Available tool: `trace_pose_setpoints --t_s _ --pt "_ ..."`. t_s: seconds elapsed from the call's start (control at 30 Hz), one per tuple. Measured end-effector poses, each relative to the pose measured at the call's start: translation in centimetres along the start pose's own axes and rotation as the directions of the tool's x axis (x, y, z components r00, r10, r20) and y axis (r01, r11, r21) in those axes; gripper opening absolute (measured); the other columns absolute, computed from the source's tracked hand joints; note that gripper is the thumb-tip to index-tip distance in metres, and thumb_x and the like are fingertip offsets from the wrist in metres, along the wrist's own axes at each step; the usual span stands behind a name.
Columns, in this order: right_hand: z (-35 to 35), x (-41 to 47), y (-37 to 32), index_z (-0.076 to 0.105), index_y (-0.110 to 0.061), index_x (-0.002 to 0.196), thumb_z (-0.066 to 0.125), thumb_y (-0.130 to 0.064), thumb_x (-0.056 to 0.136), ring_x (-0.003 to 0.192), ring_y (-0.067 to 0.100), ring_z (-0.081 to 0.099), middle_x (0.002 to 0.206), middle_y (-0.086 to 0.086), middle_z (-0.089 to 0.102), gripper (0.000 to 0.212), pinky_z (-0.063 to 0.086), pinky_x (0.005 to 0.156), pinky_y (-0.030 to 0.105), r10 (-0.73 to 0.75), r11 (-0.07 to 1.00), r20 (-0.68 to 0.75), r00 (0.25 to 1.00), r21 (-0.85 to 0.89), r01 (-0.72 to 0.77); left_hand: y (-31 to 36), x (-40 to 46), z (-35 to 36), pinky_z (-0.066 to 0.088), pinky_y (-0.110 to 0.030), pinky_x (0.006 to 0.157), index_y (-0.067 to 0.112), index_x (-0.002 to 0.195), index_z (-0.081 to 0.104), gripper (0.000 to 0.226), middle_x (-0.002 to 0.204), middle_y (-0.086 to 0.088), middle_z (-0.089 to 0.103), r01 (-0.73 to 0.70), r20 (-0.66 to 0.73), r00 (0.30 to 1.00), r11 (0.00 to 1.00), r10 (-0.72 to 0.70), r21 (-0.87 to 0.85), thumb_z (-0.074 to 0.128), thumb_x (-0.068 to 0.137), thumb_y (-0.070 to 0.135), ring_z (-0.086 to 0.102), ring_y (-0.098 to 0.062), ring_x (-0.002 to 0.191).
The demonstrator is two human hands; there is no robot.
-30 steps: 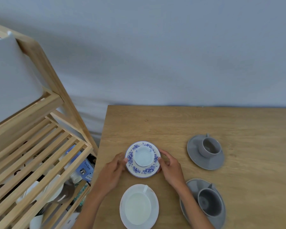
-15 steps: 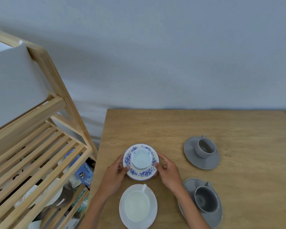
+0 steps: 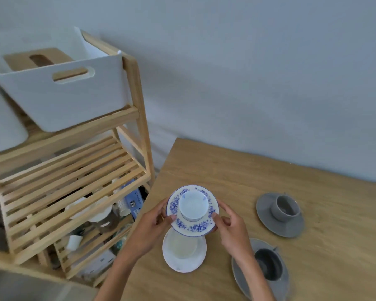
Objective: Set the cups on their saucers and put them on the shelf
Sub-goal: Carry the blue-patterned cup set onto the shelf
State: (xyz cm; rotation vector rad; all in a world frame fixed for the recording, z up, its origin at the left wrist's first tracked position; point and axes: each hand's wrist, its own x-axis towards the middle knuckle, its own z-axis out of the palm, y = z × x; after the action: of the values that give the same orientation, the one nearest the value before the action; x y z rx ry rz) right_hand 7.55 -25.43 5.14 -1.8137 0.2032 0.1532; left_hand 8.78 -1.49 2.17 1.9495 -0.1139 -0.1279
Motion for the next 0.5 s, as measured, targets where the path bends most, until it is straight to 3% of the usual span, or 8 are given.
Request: trace_pose_setpoints --t_s 0.1,0.17,0.23,0.3,0.37,0.43,0.5 --pt "0.4 -1.3 -0.4 0.052 -0.045 0.127 0.060 -0.021 0.101 0.069 0.007 0.075 0.073 -0.002 0.079 0.037 0.049 0.068 0.021 -0.023 1.000 0.102 0.995 -0.009 0.024 0.8 -3.6 -0.2 0.042 -0.032 0.068 0.045 0.142 0.044 0.053 0.067 0.014 0.046 -0.008 -0.075 0.997 1.000 0.009 0.017 0.063 0.094 0.031 0.047 -0.005 0.068" --pt "0.9 -2.1 -0.6 0.051 -0.053 0.118 0.061 -0.022 0.101 0.070 0.005 0.074 0.073 -0.003 0.079 0.037 0.050 0.069 0.022 -0.034 0.999 0.165 0.986 -0.023 0.038 1.1 -5.9 -0.5 0.041 -0.030 0.066 0.043 0.141 0.044 0.051 0.068 0.020 0.051 0.016 -0.128 0.992 1.000 -0.013 0.025 0.062 0.096 0.027 0.047 -0.005 0.068" --pt "1.6 -2.7 -0.7 0.052 -0.054 0.113 0.061 -0.021 0.100 0.071 0.005 0.075 0.075 -0.005 0.080 0.037 0.051 0.067 0.016 -0.052 0.997 0.225 0.973 -0.037 0.062 1.3 -8.2 -0.8 0.049 -0.037 0.073 0.034 0.137 0.051 0.042 0.086 0.027 0.065 0.047 -0.176 0.983 0.999 -0.043 0.016 0.061 0.096 0.028 0.058 -0.019 0.078" --pt "2.6 -3.2 -0.8 0.054 -0.052 0.114 0.062 -0.020 0.100 0.070 0.009 0.076 0.077 -0.008 0.080 0.036 0.051 0.064 0.014 -0.065 0.995 0.289 0.955 -0.049 0.082 1.1 -10.5 -1.2 0.052 -0.049 0.085 0.036 0.138 0.050 0.044 0.105 0.013 0.070 0.081 -0.228 0.971 0.997 -0.080 -0.001 0.061 0.095 0.037 0.062 -0.035 0.095" --pt "4.0 -3.8 -0.9 0.055 -0.049 0.118 0.062 -0.021 0.100 0.067 0.009 0.075 0.077 -0.007 0.080 0.034 0.050 0.064 0.013 -0.073 0.992 0.349 0.934 -0.068 0.103 0.5 -12.8 -1.8 0.051 -0.045 0.074 0.045 0.139 0.045 0.051 0.087 0.007 0.067 0.129 -0.314 0.942 0.992 -0.122 0.000 0.064 0.093 0.037 0.059 -0.029 0.081" --pt "5.4 -4.6 -1.0 0.055 -0.041 0.126 0.060 -0.018 0.101 0.068 0.007 0.075 0.078 -0.006 0.080 0.034 0.049 0.064 0.010 -0.079 0.991 0.409 0.909 -0.070 0.117 0.1 -15.0 -2.5 0.038 -0.036 0.061 0.044 0.139 0.046 0.052 0.066 0.012 0.048 0.163 -0.398 0.905 0.987 -0.149 0.000 0.066 0.091 0.033 0.045 -0.011 0.062" --pt "7.0 -5.5 -1.3 0.055 -0.034 0.131 0.059 -0.015 0.102 0.071 0.004 0.075 0.082 -0.006 0.081 0.035 0.049 0.063 0.007 -0.081 0.989 0.473 0.877 -0.069 0.128 -0.4 -16.9 -3.3 0.033 -0.032 0.058 0.038 0.140 0.047 0.053 0.063 0.014 0.041 0.178 -0.448 0.881 0.984 -0.152 0.016 0.066 0.092 0.029 0.039 -0.004 0.060"
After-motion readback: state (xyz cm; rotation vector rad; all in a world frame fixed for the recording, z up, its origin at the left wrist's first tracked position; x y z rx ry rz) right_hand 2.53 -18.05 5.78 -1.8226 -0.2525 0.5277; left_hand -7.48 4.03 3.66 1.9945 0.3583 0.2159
